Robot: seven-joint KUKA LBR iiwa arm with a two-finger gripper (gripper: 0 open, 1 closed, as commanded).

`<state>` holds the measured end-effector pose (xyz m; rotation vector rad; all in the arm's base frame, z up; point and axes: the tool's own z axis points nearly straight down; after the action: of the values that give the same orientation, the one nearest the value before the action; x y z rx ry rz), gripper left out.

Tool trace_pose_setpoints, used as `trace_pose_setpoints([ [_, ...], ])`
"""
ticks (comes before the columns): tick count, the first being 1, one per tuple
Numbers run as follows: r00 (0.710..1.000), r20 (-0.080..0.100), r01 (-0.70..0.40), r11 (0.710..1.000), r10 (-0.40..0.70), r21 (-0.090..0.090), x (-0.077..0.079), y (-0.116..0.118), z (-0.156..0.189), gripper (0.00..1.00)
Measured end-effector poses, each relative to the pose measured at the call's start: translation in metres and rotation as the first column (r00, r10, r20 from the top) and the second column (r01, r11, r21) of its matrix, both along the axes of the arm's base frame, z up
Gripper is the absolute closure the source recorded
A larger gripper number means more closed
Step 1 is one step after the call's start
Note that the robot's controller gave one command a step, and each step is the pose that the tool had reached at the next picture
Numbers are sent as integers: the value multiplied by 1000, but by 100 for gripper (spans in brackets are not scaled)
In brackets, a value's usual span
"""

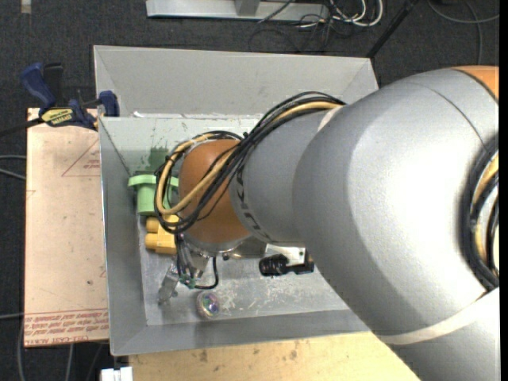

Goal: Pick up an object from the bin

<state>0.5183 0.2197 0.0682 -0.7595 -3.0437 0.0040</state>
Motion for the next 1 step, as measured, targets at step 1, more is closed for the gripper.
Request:
trace_pose_setpoints([
  [1,808,9,-589,808,589,0,82,17,2,0],
])
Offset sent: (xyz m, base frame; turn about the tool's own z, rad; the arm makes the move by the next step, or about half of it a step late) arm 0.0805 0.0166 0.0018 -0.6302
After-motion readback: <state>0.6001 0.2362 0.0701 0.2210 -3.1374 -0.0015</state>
